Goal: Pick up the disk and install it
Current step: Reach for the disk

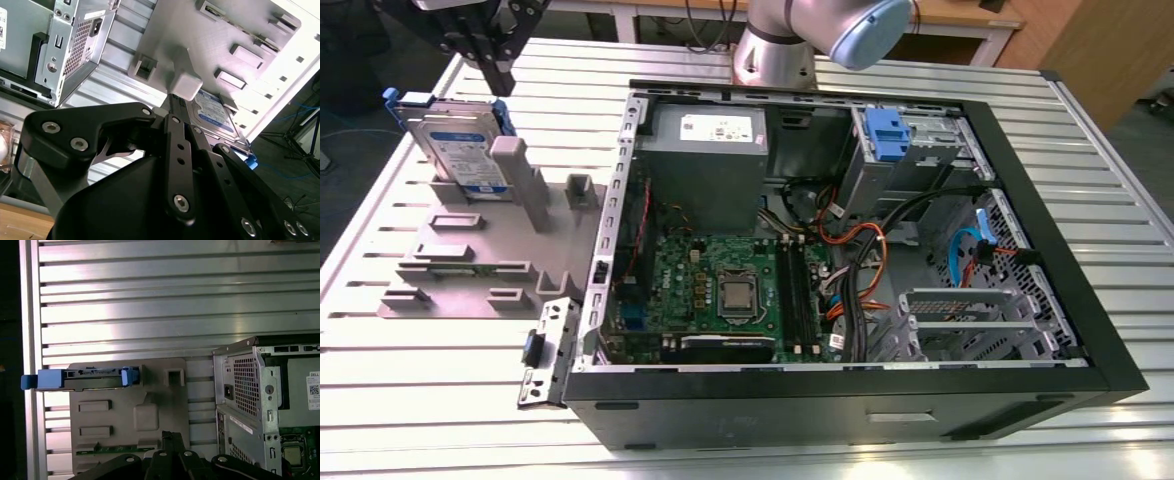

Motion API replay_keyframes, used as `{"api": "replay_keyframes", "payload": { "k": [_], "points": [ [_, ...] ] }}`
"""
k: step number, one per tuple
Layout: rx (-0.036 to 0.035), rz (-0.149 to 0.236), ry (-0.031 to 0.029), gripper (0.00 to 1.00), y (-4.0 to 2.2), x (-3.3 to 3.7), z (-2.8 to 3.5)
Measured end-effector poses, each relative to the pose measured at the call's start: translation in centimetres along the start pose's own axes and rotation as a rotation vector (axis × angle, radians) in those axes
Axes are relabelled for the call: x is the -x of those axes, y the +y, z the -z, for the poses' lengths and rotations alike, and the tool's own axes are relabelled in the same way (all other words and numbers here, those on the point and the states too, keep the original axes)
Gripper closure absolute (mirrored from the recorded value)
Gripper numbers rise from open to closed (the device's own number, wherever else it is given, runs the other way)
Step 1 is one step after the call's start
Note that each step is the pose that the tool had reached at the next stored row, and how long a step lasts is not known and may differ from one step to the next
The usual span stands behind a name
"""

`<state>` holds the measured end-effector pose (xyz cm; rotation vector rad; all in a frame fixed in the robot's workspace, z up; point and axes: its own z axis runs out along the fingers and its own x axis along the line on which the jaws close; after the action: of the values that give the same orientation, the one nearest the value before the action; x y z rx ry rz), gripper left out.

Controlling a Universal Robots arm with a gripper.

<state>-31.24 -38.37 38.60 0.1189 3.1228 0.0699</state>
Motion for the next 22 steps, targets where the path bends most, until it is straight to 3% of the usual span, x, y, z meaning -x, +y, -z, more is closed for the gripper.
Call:
{"api": "replay_keyframes", "payload": {
  "k": [22],
  "points": [
    [0.0000,0.000,0.0000,0.89,-0.05,-0.75,0.01]
  ]
}}
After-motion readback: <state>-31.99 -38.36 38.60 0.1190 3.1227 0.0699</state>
